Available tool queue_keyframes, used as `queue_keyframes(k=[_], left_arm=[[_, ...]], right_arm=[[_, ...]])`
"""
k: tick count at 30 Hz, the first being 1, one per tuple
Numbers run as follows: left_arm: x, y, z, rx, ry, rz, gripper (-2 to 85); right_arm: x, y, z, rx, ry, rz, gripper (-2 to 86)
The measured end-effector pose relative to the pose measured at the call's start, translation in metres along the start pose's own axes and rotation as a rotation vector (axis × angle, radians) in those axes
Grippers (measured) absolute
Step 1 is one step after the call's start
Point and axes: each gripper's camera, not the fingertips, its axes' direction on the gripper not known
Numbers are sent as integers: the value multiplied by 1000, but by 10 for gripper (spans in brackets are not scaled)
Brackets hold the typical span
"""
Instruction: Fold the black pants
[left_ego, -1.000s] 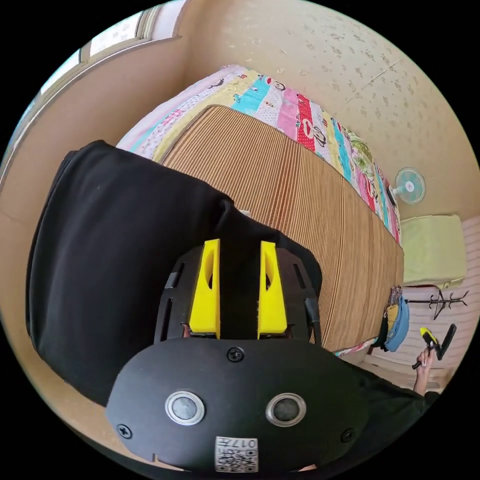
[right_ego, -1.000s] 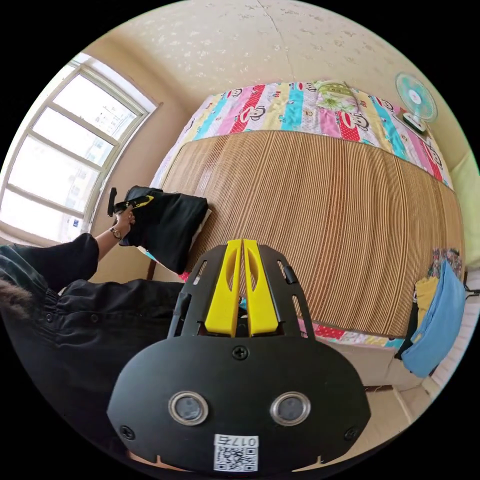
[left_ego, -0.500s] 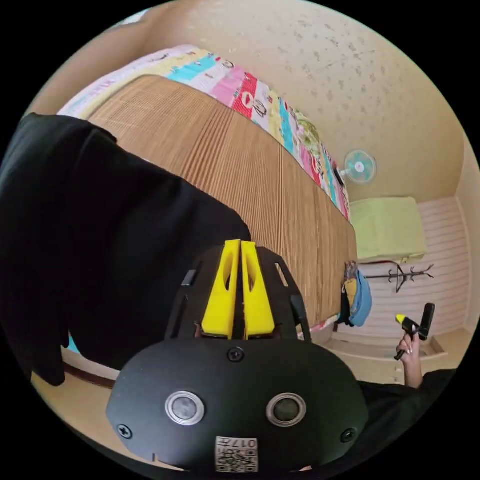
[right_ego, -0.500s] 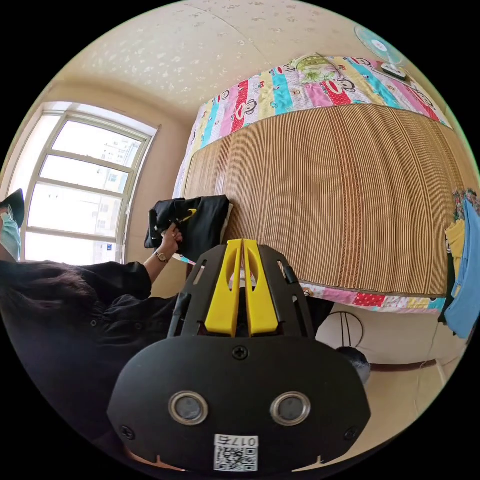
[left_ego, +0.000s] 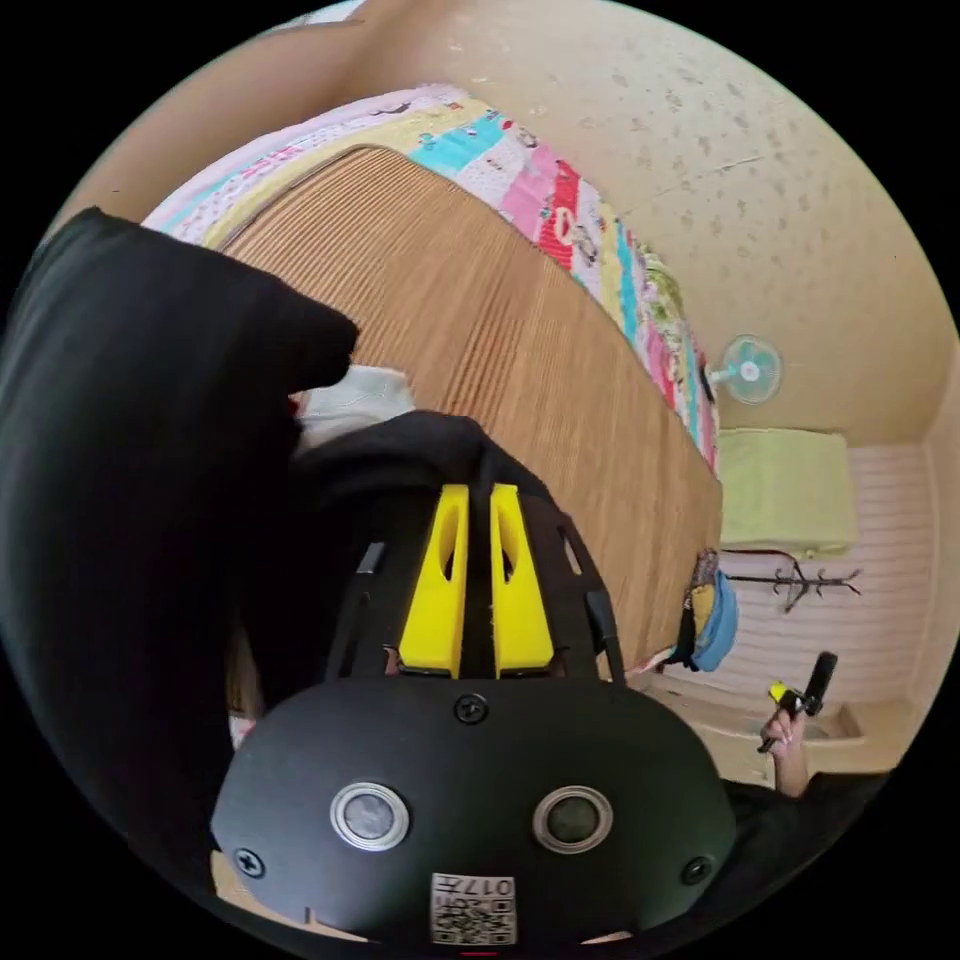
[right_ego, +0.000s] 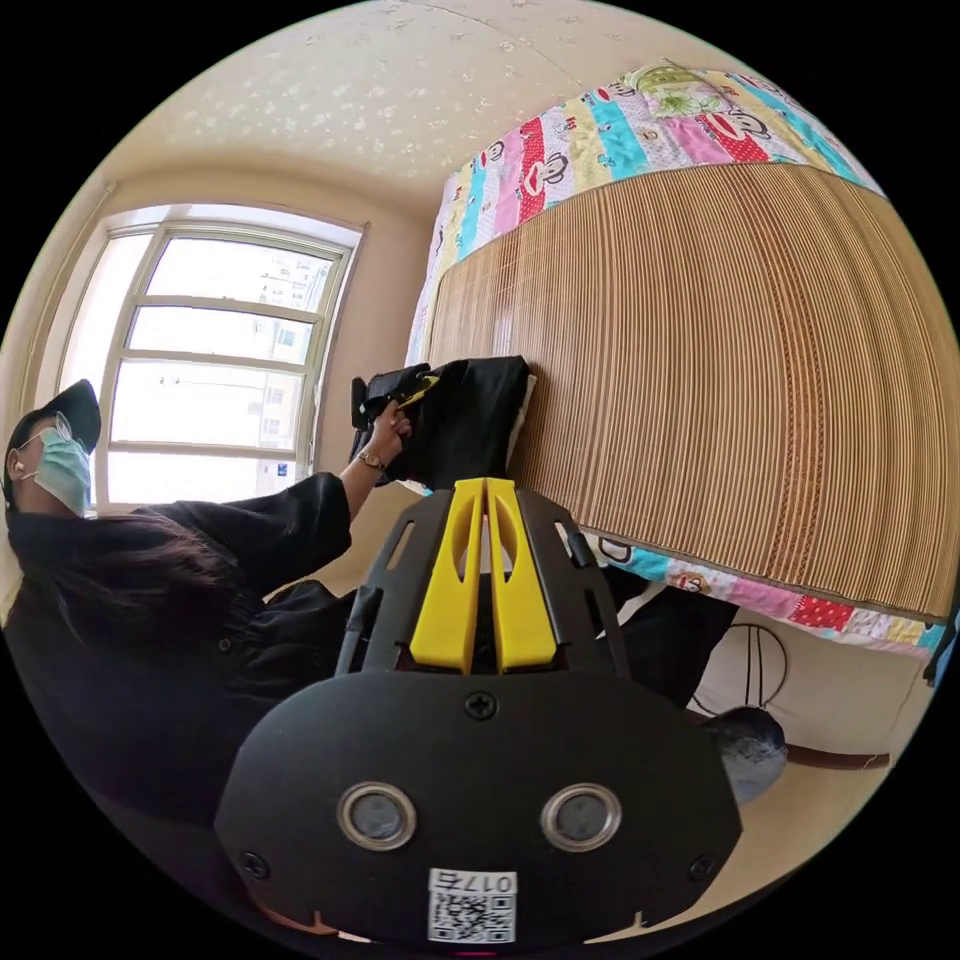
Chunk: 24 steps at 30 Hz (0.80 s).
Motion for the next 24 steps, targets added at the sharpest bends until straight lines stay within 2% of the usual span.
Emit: queue_keyframes(k=[2,6,8,12,14,15,17,18,19,20,22,24], left_arm=[[38,46,-12,16,230,139,39],[103,126,-19,-46,468,336,38],[146,166,-1,-172,554,455,39],[197,212,57,-429,547,614,40],[210,238,81,-513,529,685,38],[211,242,82,-515,533,698,37],[211,252,77,-502,531,725,34],[209,253,74,-491,521,724,32],[204,254,68,-471,486,725,28],[199,255,63,-470,450,740,24],[191,258,60,-477,456,744,15],[182,257,59,-480,485,687,9]], right_arm=[[6,-8,-23,17,6,-24,7],[7,-44,-51,38,43,-82,12],[2,-85,-47,-2,85,-145,21],[-8,-159,13,-215,76,-258,62],[-2,-195,87,-438,107,-288,107],[2,-201,108,-500,142,-283,119],[38,-207,190,-761,301,-232,147],[50,-206,205,-815,324,-210,148],[73,-203,227,-898,370,-135,126],[93,-198,239,-978,324,-62,93],[108,-196,234,-985,185,5,45],[111,-202,199,-888,74,24,32]])
